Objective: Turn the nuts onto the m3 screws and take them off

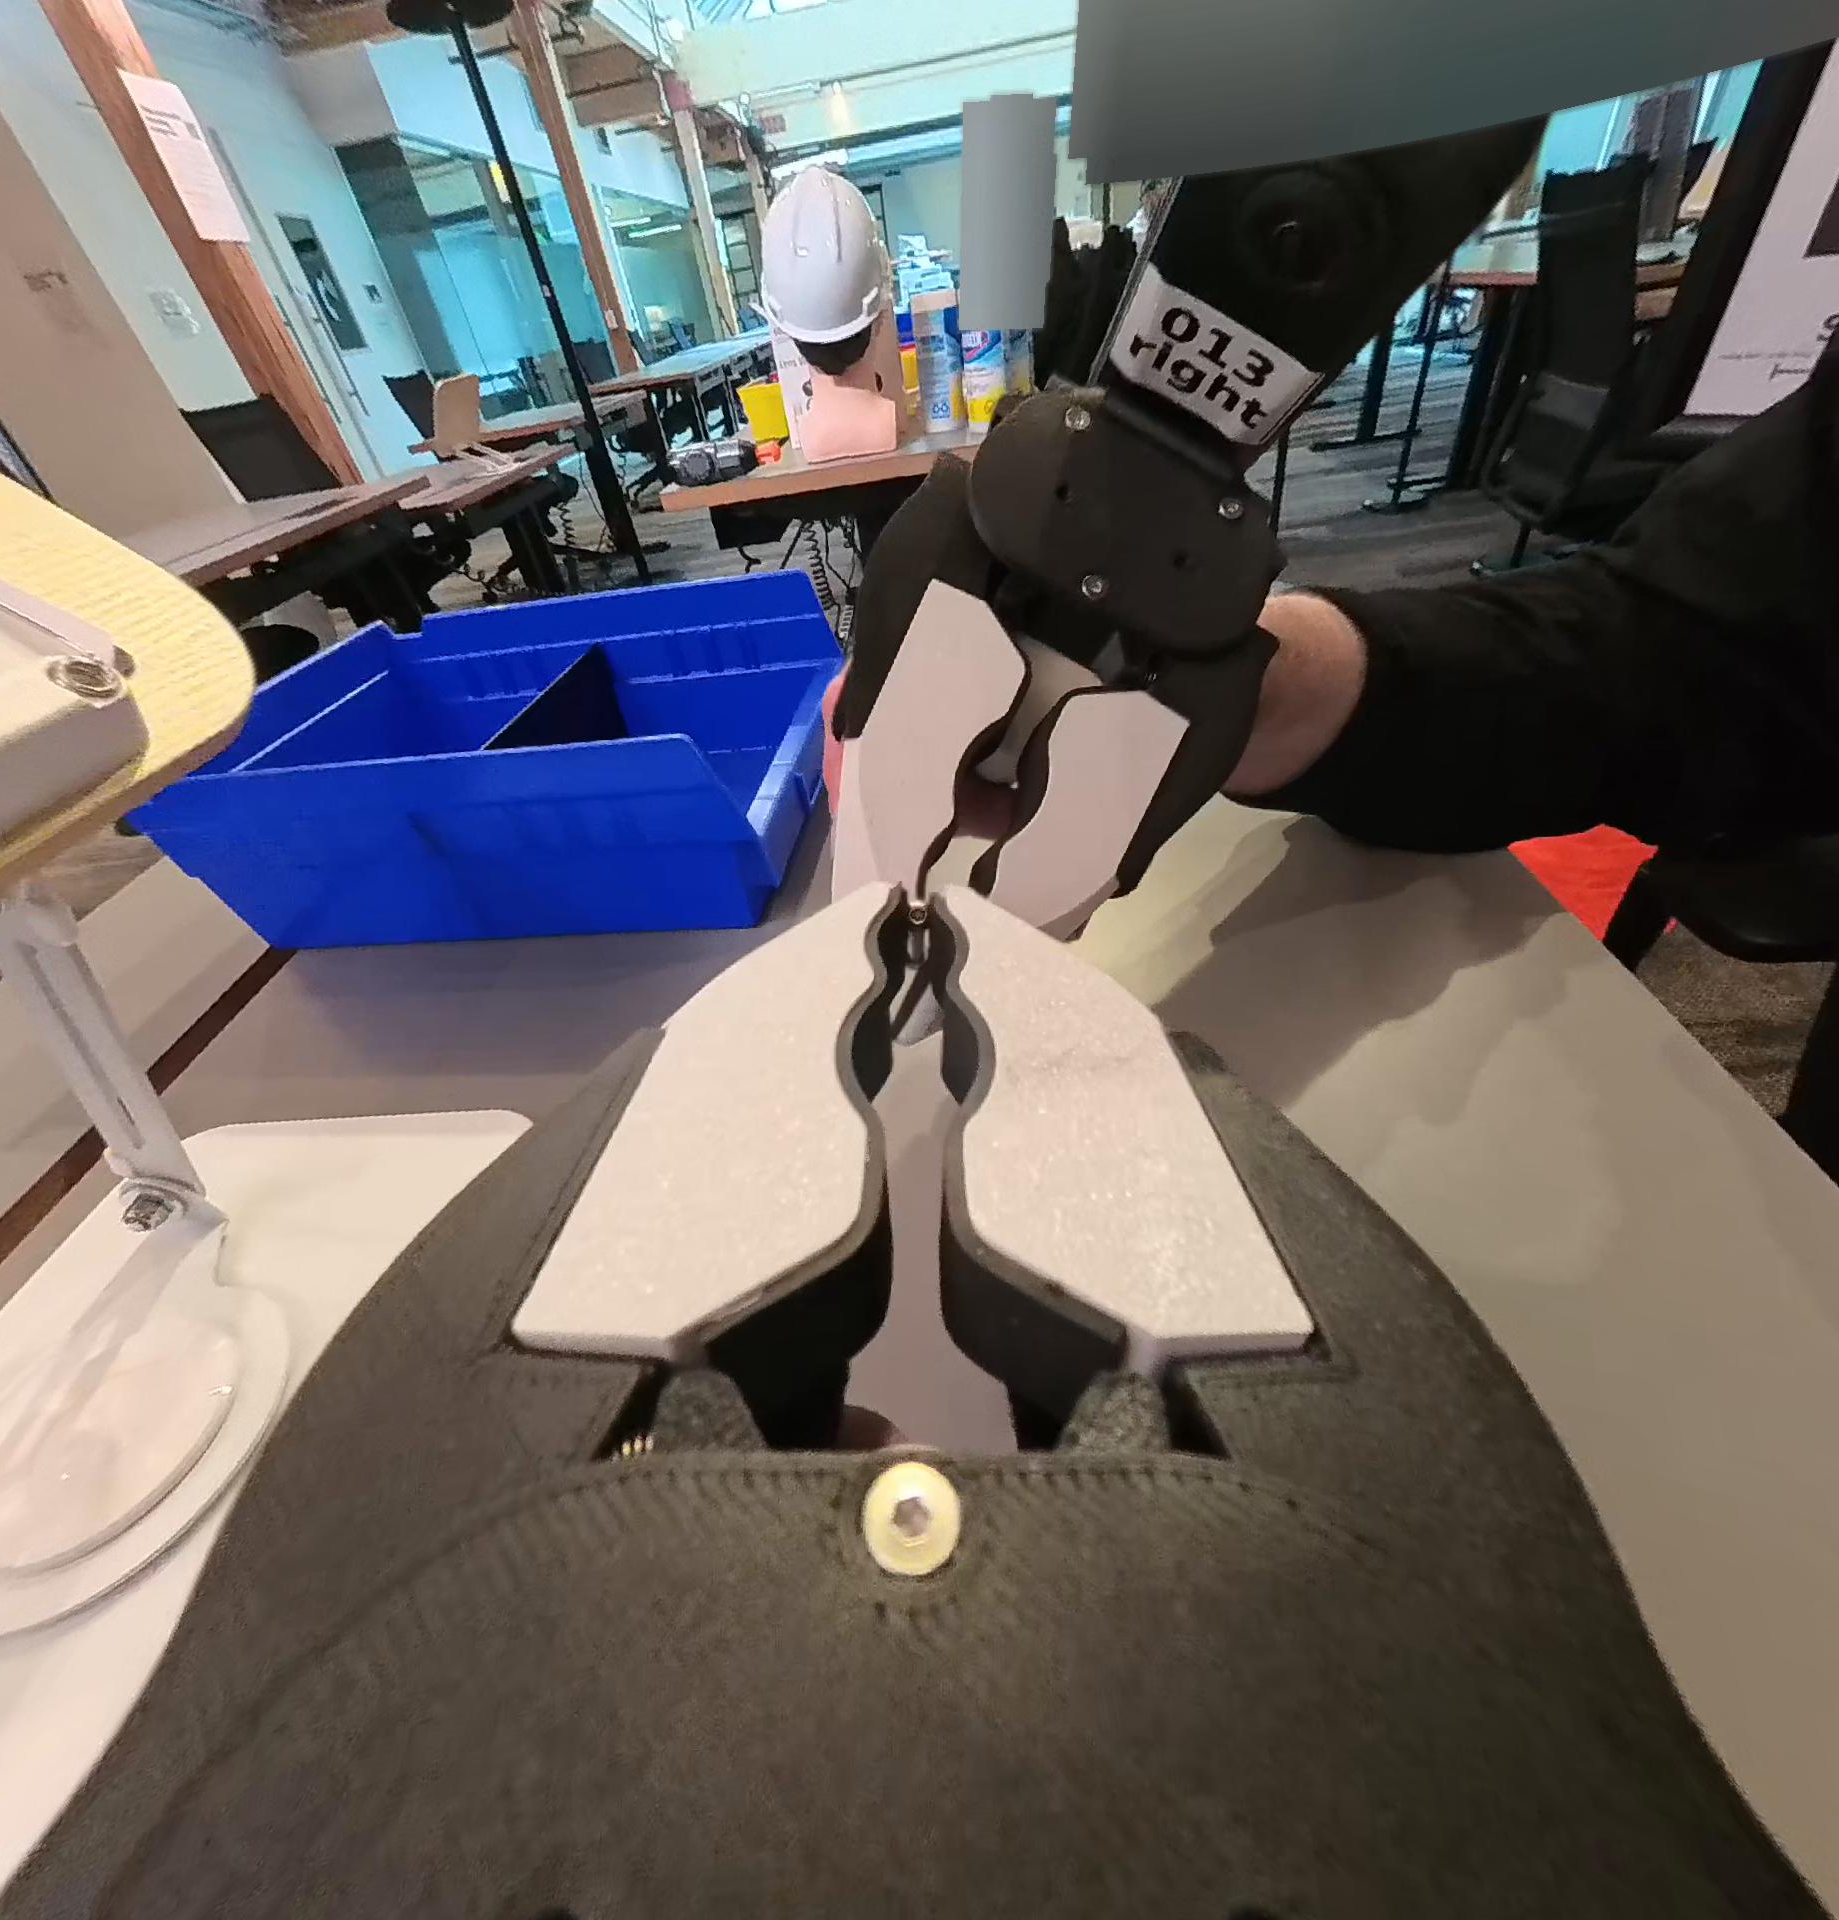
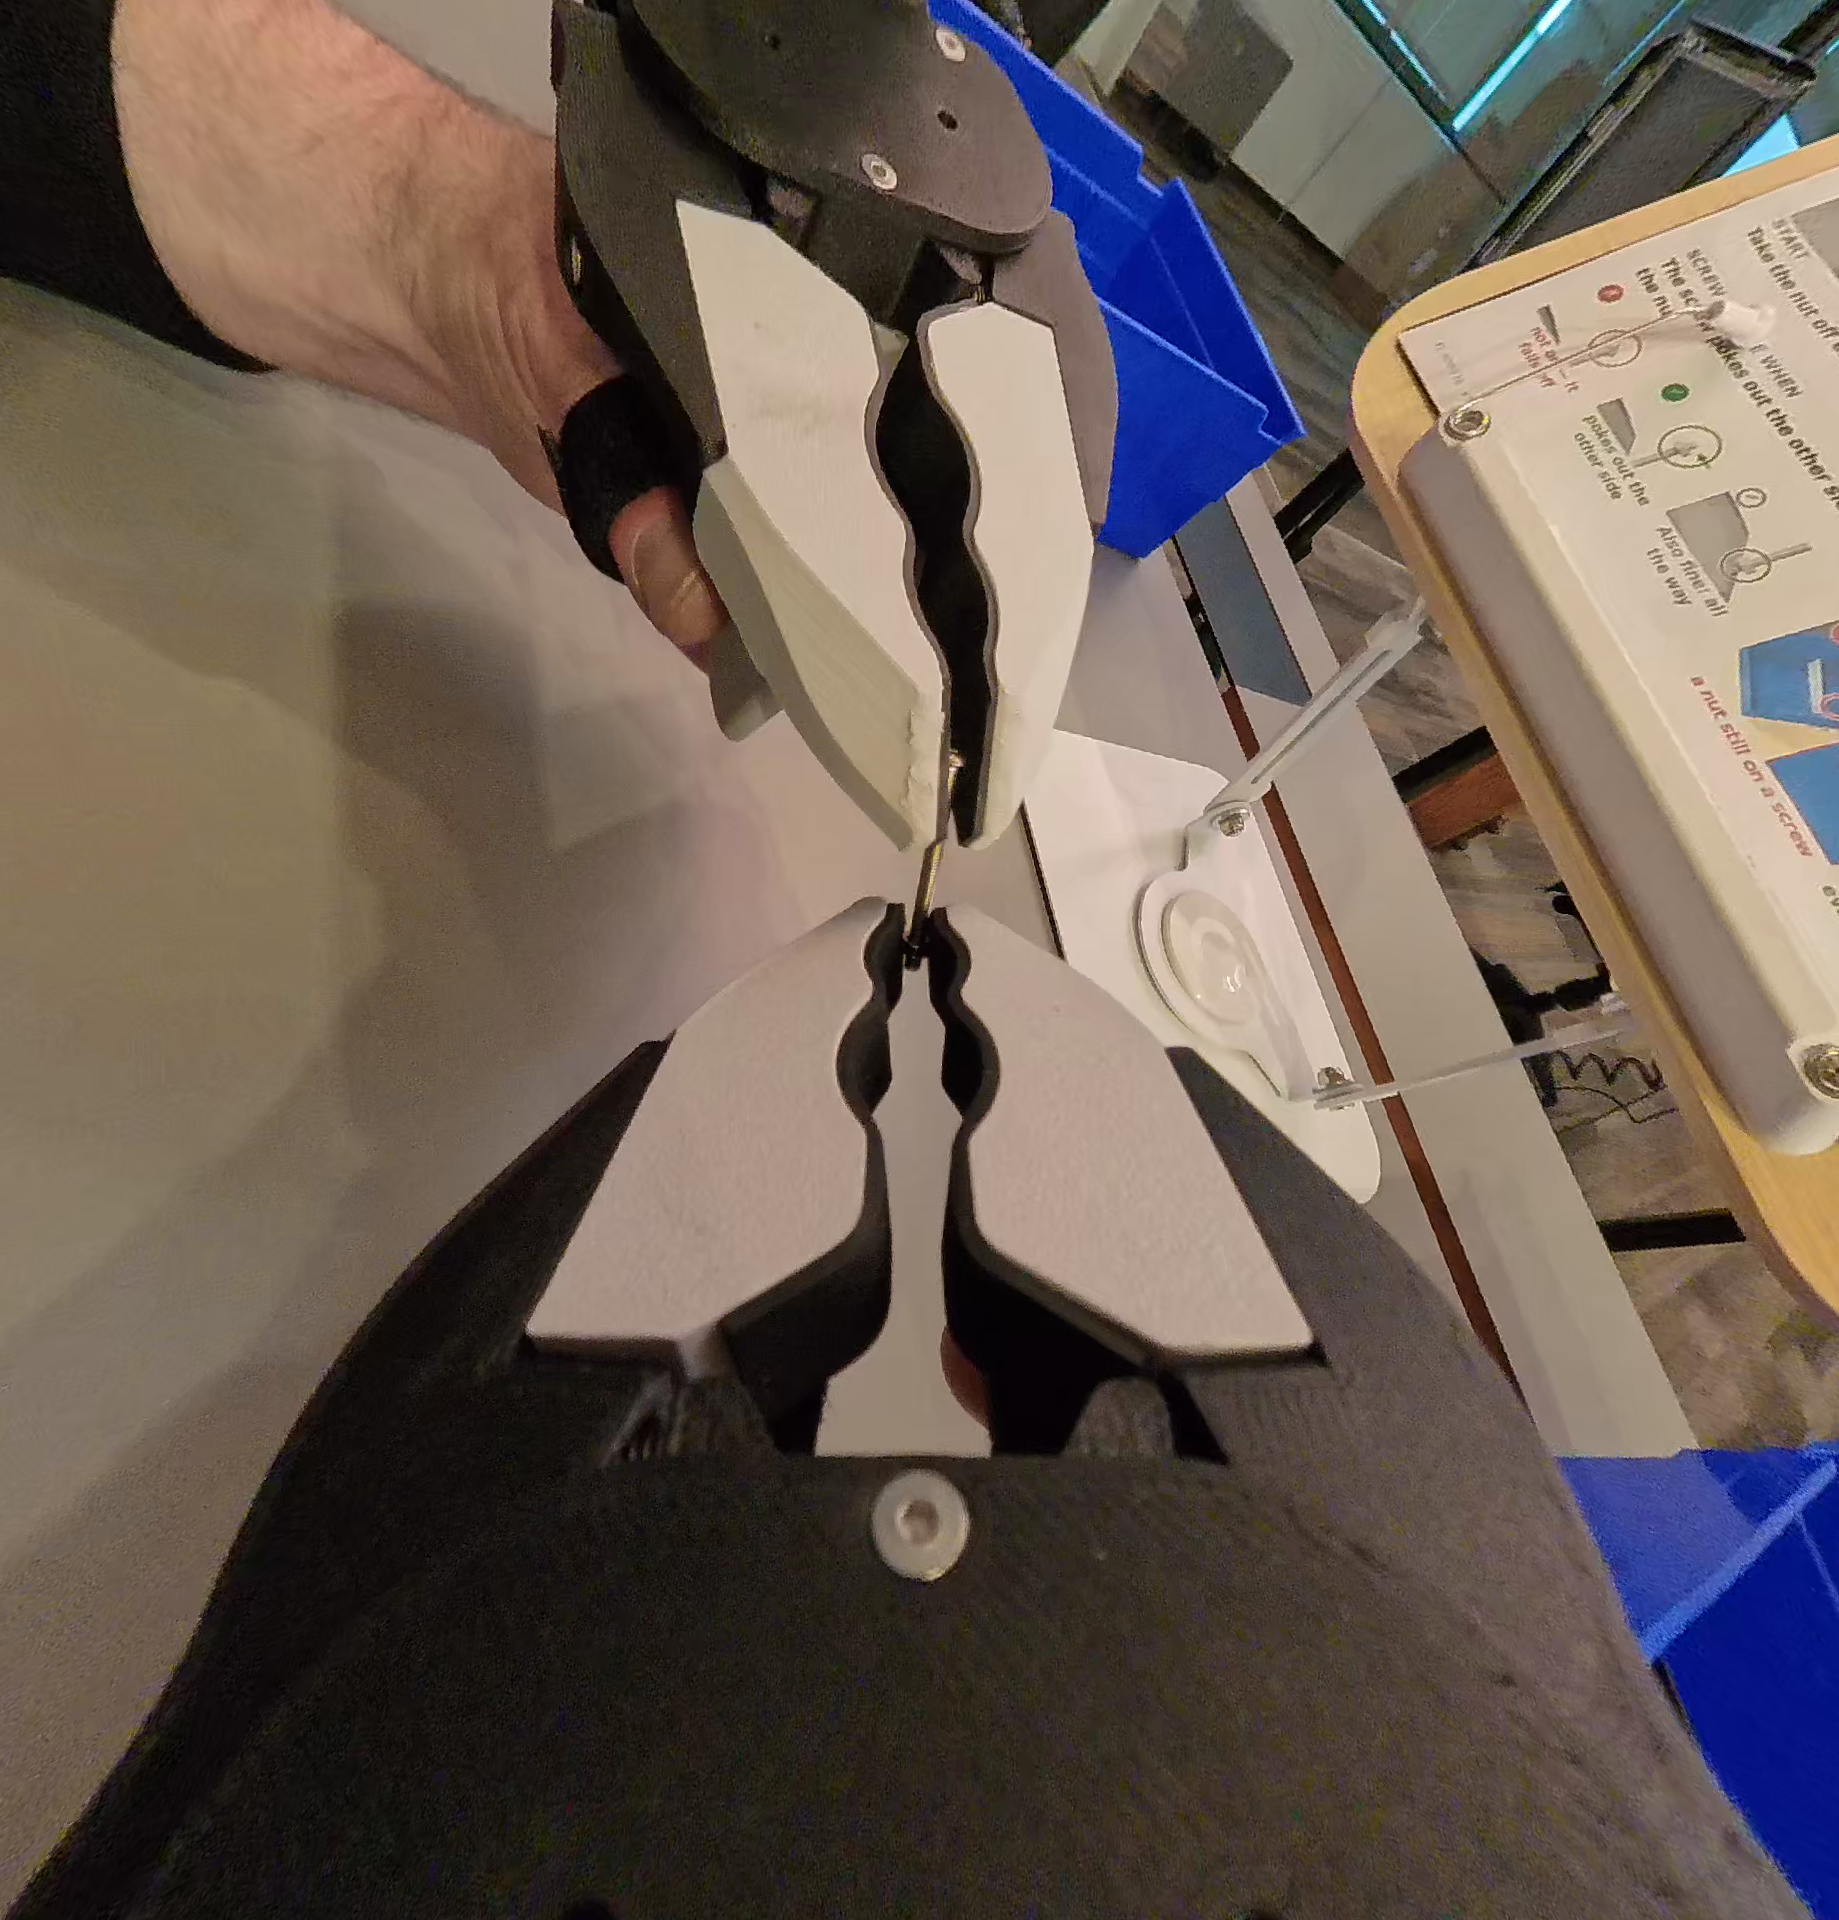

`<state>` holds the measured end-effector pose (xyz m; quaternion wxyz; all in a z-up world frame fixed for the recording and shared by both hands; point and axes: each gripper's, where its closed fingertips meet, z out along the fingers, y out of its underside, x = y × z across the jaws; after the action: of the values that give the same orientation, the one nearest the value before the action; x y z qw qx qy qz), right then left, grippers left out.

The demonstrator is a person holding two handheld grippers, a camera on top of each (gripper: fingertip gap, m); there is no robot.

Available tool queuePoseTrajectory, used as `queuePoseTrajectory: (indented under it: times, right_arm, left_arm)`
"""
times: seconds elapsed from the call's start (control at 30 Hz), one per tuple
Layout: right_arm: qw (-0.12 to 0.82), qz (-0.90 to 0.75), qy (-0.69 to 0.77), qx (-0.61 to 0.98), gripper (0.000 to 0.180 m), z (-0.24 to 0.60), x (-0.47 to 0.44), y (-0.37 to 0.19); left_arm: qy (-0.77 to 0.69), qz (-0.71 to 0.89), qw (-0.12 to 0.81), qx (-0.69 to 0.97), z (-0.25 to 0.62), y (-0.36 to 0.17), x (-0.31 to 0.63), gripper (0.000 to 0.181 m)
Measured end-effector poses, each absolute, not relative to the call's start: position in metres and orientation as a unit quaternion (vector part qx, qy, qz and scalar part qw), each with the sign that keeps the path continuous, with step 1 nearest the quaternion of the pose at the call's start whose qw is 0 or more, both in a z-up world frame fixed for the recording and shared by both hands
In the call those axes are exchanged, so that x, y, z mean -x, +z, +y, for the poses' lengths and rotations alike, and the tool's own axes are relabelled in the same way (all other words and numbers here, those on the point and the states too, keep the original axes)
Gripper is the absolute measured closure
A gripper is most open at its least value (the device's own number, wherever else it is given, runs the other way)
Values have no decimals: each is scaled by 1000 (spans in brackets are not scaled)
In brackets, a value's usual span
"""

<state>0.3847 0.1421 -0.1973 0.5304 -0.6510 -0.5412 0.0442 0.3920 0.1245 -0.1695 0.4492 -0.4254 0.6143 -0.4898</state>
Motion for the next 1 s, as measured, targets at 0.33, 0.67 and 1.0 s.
queuePoseTrajectory:
  times: [0.33, 0.67, 1.0]
  right_arm:
    - [579, -506, 93, 632, 175, 143, -379, -182]
    - [595, -469, 140, 637, 156, 142, -384, -167]
    - [592, -463, 156, 641, 148, 139, -375, -165]
  left_arm:
    - [-546, 569, 453, 416, 124, -154, -389, 178]
    - [-590, 516, 465, 412, 132, -138, -383, 178]
    - [-586, 513, 471, 414, 133, -137, -385, 178]
